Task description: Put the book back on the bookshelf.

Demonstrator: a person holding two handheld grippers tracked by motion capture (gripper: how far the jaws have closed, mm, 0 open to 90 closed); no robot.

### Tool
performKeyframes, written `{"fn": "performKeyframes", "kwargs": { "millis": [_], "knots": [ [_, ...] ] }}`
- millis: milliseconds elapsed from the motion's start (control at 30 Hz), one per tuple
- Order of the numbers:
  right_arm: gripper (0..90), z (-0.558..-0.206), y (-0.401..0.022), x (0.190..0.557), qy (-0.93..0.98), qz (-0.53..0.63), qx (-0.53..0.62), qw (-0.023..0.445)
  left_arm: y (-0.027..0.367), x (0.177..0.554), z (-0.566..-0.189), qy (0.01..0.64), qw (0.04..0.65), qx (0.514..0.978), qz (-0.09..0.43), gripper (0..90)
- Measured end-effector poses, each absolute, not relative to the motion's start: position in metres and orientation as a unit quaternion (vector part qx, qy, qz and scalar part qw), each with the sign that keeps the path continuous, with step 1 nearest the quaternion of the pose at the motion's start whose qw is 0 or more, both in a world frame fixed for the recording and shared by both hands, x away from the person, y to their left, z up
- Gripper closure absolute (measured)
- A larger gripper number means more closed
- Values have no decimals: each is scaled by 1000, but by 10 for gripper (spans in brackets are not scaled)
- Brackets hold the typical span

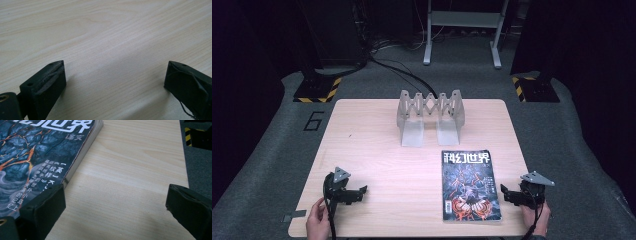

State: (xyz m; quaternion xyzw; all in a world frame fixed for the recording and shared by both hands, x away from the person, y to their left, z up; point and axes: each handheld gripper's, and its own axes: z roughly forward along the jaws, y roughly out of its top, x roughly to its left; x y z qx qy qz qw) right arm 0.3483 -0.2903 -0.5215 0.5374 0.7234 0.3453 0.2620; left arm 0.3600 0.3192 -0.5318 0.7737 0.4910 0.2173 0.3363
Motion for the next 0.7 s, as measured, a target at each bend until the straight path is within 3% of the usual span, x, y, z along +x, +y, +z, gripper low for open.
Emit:
{"fn": "performKeyframes", "kwargs": {
  "millis": [367, 700],
  "knots": [
    [51, -517, -282, 352, 739, 358, 531, 207, 318, 360, -531, 497, 329, 774, 215, 28],
    [175, -511, -256, 353, 760, 352, 524, 153, 316, 358, -532, 502, 333, 766, 224, 28]
  ]
}}
